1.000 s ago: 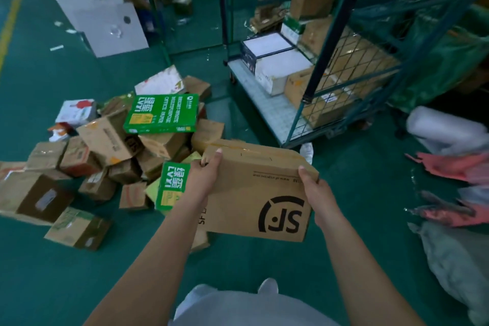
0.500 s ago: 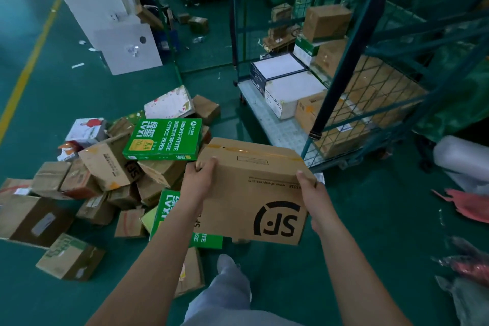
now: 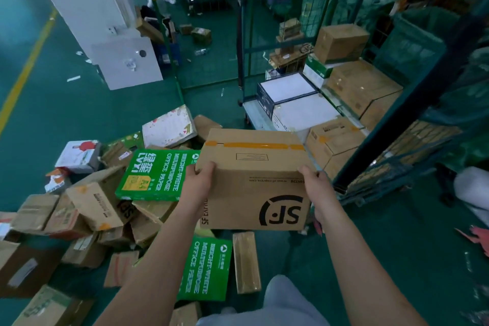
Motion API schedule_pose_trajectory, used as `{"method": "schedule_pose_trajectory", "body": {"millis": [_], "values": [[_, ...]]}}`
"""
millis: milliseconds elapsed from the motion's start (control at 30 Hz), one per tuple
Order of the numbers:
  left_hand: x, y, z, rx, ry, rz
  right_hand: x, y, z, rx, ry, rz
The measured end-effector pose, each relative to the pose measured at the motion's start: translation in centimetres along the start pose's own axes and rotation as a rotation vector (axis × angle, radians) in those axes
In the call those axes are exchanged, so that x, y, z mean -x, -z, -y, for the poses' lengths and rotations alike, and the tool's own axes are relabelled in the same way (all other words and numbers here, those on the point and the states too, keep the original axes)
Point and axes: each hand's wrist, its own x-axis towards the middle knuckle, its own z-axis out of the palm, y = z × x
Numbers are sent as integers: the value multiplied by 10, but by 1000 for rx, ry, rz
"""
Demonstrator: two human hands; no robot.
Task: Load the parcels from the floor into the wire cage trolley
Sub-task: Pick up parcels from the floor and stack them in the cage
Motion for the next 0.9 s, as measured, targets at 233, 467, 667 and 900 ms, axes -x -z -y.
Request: {"method": "schedule_pose_trajectory", "body": {"millis": [233,467,667,900], "values": [[-93,-36,-37,-18,3,-26,-96,-27,63,26,6,9],[-244,-119,-82,-10,140,-36,-293,-64,144,141,-24,56],[-359,-192,-161,-25,213,-35,-438,-65,242,265,-167,159],[-422,-257,-250,8,127,25,-514,-27,332,219,-100,130]]}}
